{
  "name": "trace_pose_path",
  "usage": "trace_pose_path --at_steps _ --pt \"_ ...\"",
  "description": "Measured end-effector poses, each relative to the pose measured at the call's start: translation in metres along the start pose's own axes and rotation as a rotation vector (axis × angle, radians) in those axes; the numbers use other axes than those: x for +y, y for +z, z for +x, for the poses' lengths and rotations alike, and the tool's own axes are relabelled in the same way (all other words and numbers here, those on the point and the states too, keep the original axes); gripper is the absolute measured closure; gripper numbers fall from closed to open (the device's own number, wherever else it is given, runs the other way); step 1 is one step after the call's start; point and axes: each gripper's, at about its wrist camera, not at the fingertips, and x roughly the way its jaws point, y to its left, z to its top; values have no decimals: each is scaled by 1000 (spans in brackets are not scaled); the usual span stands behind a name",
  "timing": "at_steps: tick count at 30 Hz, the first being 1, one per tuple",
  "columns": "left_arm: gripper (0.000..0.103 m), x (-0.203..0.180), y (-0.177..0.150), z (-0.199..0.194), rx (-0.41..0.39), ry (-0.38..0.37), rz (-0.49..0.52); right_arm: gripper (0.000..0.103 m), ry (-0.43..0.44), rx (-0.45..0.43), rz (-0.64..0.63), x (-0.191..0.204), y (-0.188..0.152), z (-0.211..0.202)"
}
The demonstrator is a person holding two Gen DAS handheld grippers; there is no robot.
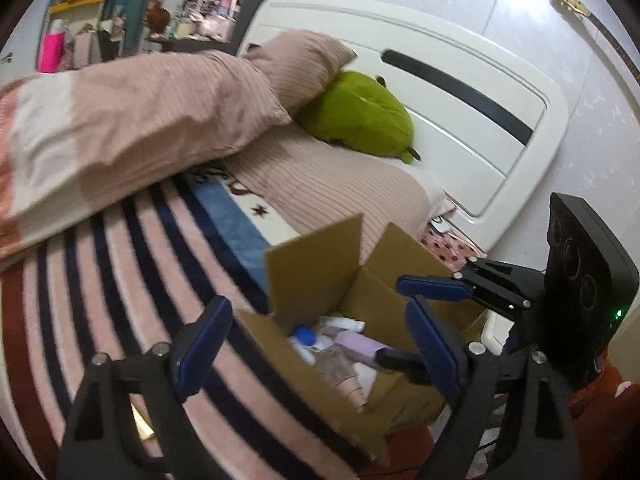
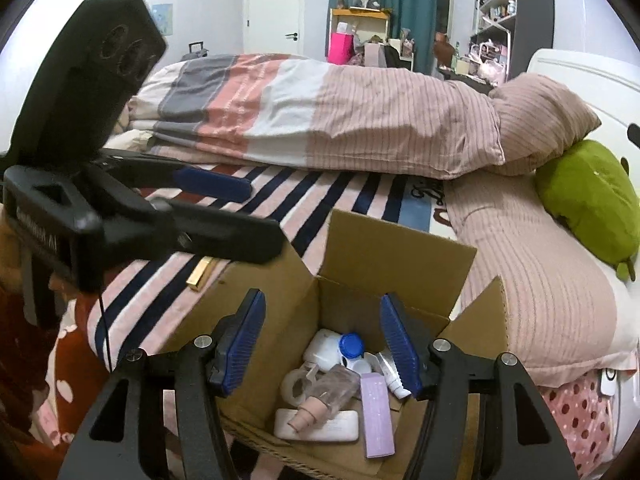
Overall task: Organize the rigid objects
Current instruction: 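Grasp the gold tube with the right gripper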
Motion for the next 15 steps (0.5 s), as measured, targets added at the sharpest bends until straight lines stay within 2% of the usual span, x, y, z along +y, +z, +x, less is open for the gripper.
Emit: trace_pose_path --at_steps 3,8,12,15 --pt "16 16 -9 -28 -38 24 -13 47 9 -17 -25 19 9 -6" --pt "16 51 -31 -75 -106 100 -53 47 82 -36 -67 59 28 -3" --pt "16 87 -58 -111 -150 191 -95 46 171 -22 -107 100 43 16" --pt "16 114 -81 -126 -160 254 -130 46 249 25 -121 132 47 45"
